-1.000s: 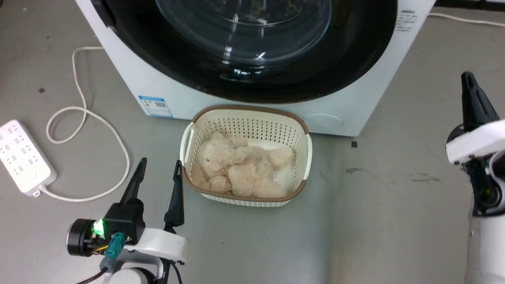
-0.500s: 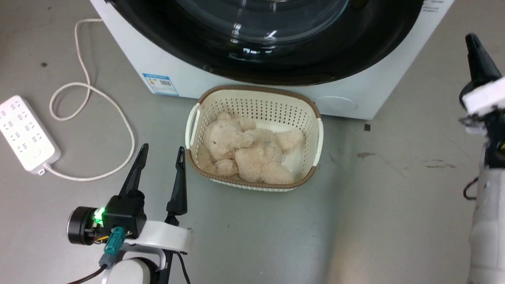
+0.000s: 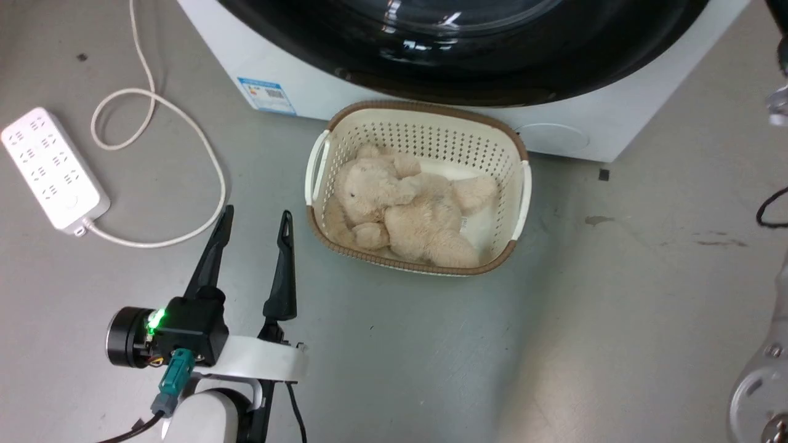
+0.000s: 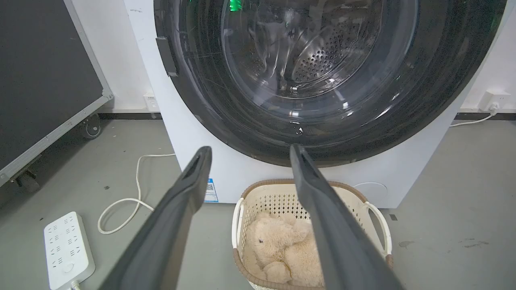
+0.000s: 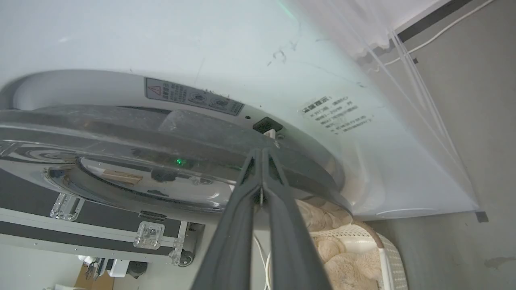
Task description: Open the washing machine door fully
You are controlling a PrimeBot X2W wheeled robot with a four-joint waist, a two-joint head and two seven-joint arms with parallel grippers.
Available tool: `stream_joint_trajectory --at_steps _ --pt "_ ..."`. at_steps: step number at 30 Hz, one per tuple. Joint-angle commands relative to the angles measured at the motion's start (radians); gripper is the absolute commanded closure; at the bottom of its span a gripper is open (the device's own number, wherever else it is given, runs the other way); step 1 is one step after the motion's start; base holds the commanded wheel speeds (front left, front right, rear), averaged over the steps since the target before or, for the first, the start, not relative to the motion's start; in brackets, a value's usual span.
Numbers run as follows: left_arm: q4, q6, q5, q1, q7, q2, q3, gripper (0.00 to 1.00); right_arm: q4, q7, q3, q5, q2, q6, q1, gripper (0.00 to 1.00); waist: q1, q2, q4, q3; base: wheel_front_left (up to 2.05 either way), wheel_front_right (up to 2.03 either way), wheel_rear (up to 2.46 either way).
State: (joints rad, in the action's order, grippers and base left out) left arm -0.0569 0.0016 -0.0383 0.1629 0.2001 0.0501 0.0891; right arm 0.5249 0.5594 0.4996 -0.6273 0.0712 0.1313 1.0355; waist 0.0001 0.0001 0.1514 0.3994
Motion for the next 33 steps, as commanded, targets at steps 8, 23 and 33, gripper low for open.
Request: stream_joint_trajectory --at_steps 8,23,33 --pt "-0.010 0.015 -0.017 0.031 0.027 0.000 0.019 0.00 0.120 0.175 0.142 0.024 0.029 0.000 0.173 1.00 -0.0001 -0.0001 0.036 0.049 0.00 0.00 0.00" --pt "-0.024 0.022 -0.024 0.068 0.058 0.000 0.037 0.00 0.180 0.417 0.375 0.105 -0.007 -0.001 0.388 1.00 -0.0001 -0.0001 0.070 0.120 0.00 0.00 0.00" --pt "-0.005 0.019 -0.022 0.063 0.062 0.000 0.027 0.00 0.122 0.529 0.364 0.073 -0.020 -0.001 0.248 1.00 -0.0001 -0.0001 0.043 0.058 0.00 0.00 0.00"
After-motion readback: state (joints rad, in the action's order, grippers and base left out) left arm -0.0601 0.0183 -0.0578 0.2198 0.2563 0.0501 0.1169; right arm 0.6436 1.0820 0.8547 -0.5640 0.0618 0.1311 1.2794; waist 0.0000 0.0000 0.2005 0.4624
